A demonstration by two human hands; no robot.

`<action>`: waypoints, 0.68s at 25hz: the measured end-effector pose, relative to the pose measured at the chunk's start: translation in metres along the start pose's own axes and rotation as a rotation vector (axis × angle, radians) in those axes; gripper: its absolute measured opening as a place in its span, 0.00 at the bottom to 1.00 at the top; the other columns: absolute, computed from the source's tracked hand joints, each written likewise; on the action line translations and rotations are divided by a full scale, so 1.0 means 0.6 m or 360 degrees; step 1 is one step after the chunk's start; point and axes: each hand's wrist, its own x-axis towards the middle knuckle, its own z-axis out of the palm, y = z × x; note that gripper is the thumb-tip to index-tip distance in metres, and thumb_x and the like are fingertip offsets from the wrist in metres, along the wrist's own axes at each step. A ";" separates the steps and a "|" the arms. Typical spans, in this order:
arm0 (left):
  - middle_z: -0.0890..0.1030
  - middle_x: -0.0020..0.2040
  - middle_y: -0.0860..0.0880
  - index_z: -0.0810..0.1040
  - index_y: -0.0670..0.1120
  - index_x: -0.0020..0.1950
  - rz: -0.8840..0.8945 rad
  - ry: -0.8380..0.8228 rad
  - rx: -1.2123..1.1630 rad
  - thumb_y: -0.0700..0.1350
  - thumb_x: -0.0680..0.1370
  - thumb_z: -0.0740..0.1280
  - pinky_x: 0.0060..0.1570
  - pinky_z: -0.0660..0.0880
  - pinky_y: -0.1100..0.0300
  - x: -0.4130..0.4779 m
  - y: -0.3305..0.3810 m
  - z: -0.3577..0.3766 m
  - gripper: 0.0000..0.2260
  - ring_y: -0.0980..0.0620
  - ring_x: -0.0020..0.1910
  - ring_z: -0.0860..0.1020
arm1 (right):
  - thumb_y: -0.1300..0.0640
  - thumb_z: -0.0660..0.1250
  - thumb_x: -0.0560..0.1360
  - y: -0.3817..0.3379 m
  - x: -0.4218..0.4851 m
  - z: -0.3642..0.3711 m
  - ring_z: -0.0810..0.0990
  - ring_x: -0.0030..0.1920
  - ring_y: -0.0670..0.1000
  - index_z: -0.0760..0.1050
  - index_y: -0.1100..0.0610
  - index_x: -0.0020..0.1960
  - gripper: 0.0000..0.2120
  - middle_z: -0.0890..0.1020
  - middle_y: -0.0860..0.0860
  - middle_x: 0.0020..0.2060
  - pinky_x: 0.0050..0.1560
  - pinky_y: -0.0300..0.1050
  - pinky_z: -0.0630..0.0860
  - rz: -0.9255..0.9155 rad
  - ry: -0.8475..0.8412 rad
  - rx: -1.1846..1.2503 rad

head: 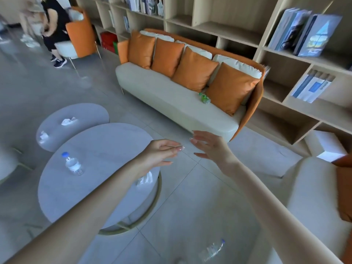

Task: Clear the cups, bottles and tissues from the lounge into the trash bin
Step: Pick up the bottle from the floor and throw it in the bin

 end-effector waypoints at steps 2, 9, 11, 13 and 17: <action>0.84 0.57 0.50 0.80 0.47 0.61 -0.0032 -0.0036 -0.0012 0.51 0.73 0.73 0.59 0.78 0.55 0.025 -0.015 0.011 0.18 0.56 0.56 0.82 | 0.54 0.71 0.74 0.026 0.014 -0.006 0.79 0.60 0.49 0.72 0.58 0.68 0.24 0.77 0.52 0.63 0.59 0.51 0.79 0.0039 0.0016 0.0027; 0.83 0.58 0.48 0.80 0.44 0.60 -0.0189 -0.0249 0.0052 0.48 0.75 0.72 0.59 0.78 0.52 0.147 -0.147 0.101 0.16 0.52 0.59 0.81 | 0.53 0.71 0.74 0.209 0.022 -0.050 0.79 0.59 0.48 0.74 0.56 0.66 0.22 0.79 0.52 0.62 0.59 0.52 0.79 0.0238 0.0293 0.0168; 0.83 0.58 0.47 0.80 0.44 0.60 -0.0242 -0.0324 0.0056 0.48 0.75 0.71 0.59 0.79 0.52 0.185 -0.215 0.144 0.15 0.52 0.59 0.81 | 0.55 0.71 0.74 0.291 0.017 -0.064 0.79 0.59 0.49 0.73 0.56 0.66 0.22 0.78 0.53 0.63 0.60 0.53 0.78 0.0307 0.0385 0.0192; 0.83 0.58 0.46 0.80 0.44 0.60 -0.0296 -0.0396 0.0060 0.48 0.75 0.71 0.58 0.79 0.52 0.222 -0.296 0.186 0.15 0.51 0.59 0.81 | 0.55 0.70 0.74 0.383 0.012 -0.077 0.79 0.59 0.49 0.73 0.56 0.66 0.21 0.78 0.54 0.63 0.60 0.52 0.78 0.0390 0.0454 0.0193; 0.84 0.57 0.47 0.80 0.44 0.60 -0.0385 -0.0485 0.0059 0.47 0.75 0.72 0.53 0.81 0.57 0.288 -0.459 0.255 0.15 0.54 0.56 0.82 | 0.54 0.71 0.73 0.569 0.007 -0.102 0.80 0.59 0.49 0.73 0.57 0.67 0.23 0.78 0.53 0.63 0.59 0.51 0.79 0.0487 0.0553 0.0179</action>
